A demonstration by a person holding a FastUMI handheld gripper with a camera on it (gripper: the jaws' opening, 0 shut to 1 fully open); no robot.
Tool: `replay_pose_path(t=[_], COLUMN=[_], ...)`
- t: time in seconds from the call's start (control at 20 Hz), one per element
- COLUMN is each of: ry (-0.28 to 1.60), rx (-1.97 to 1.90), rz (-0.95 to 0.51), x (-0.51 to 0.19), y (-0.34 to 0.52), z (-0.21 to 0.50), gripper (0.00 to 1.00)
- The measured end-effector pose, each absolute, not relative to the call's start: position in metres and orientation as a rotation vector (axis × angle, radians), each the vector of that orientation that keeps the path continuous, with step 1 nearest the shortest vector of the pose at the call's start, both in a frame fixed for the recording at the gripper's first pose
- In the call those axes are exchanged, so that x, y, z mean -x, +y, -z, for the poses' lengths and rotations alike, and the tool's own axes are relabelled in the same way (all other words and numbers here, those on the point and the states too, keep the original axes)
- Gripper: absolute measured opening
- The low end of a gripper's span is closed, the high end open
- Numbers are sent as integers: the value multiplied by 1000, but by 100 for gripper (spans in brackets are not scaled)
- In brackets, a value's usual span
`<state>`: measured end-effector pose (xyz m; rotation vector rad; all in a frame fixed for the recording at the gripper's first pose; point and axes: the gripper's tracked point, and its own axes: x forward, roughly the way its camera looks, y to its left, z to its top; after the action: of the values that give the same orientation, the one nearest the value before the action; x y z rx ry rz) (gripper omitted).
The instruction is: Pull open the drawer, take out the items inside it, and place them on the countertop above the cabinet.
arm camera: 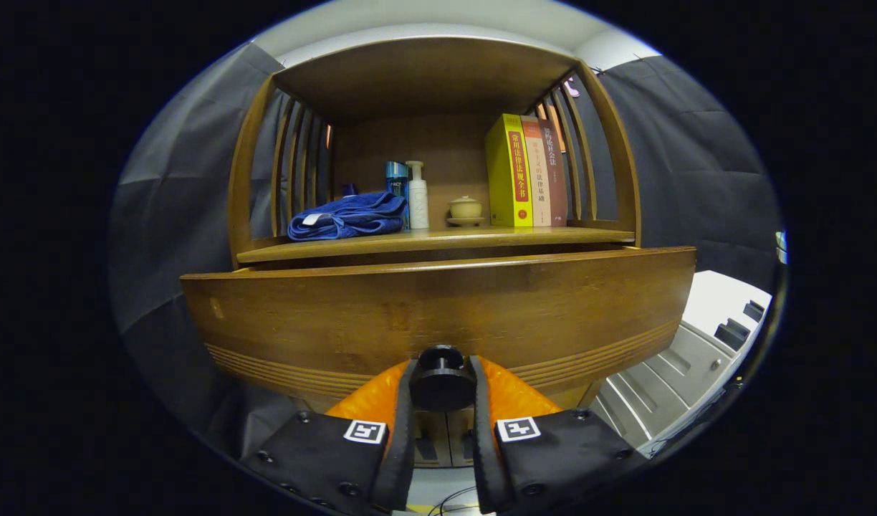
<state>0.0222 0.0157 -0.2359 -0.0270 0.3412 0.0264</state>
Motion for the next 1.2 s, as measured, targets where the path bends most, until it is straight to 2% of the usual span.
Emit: replay_pose_path(t=[0.6,0.95,1.2], ry=[392,393,416], rx=[17,14,8], rz=[-37,-27,-65], x=[25,27,30], y=[14,14,22], z=[234,241,248], gripper=[43,43,70])
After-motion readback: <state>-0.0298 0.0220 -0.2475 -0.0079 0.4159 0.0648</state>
